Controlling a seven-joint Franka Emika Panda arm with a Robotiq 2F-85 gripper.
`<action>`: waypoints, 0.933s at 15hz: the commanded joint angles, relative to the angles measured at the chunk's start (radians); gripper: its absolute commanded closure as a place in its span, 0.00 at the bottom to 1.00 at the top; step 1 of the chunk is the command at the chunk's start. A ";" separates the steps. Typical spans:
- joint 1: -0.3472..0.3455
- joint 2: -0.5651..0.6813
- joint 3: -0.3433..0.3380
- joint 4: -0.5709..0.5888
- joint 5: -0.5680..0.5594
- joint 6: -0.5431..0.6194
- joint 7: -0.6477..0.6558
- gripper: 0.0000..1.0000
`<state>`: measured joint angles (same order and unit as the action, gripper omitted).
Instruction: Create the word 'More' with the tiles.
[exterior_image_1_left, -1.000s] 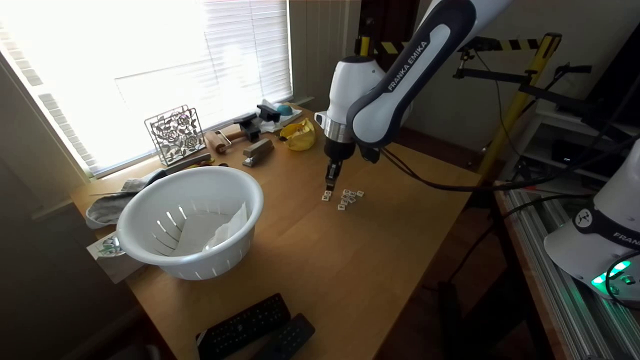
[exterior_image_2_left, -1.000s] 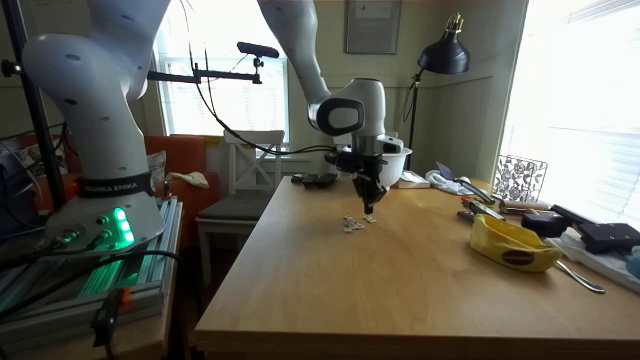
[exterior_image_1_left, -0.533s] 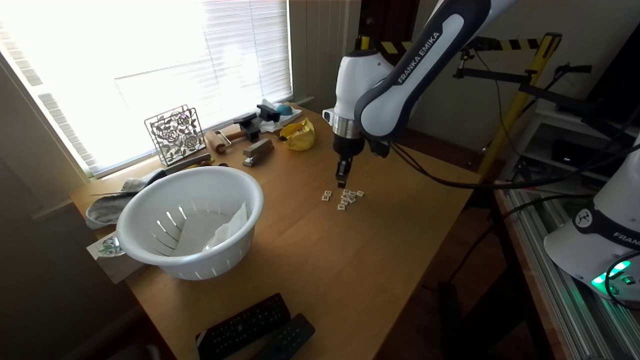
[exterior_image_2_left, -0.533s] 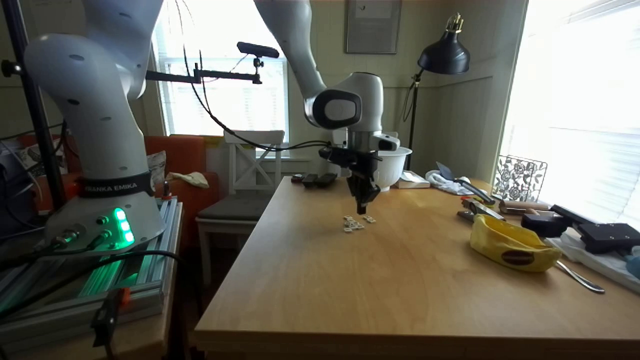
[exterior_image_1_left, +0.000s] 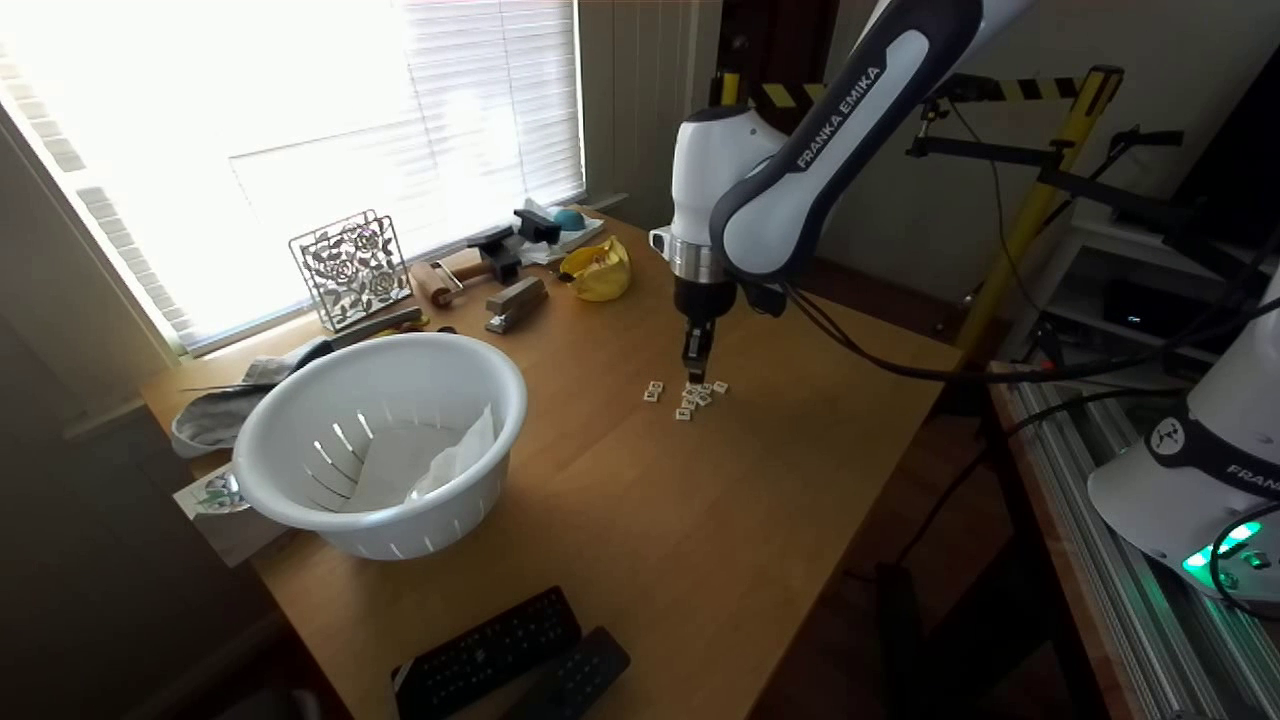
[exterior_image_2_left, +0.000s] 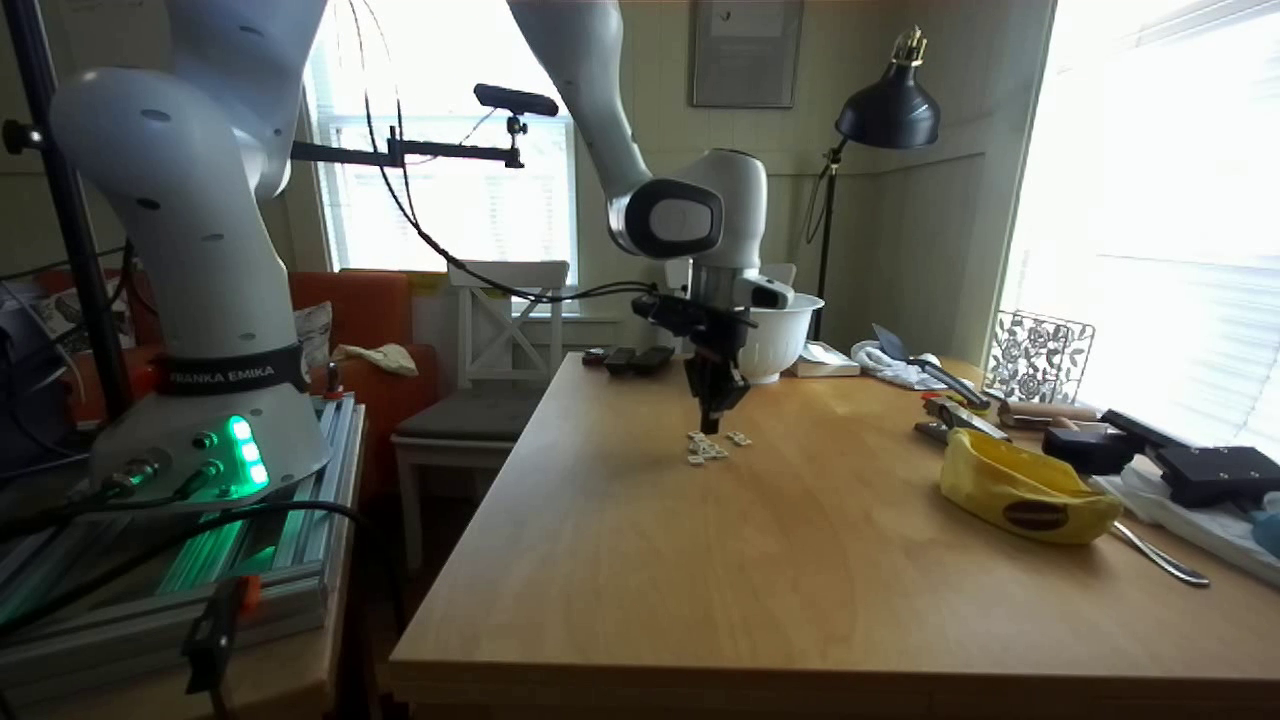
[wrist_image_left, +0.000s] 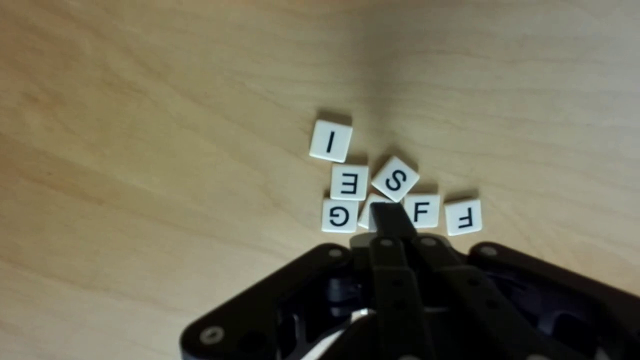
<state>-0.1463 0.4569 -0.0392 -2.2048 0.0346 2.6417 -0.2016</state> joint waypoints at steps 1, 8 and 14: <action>0.004 0.006 -0.003 0.008 -0.013 -0.022 0.018 1.00; -0.008 0.040 0.008 0.031 0.002 -0.014 0.006 1.00; -0.023 0.070 0.028 0.062 0.019 -0.020 -0.007 1.00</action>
<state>-0.1545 0.5011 -0.0298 -2.1768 0.0385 2.6375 -0.2020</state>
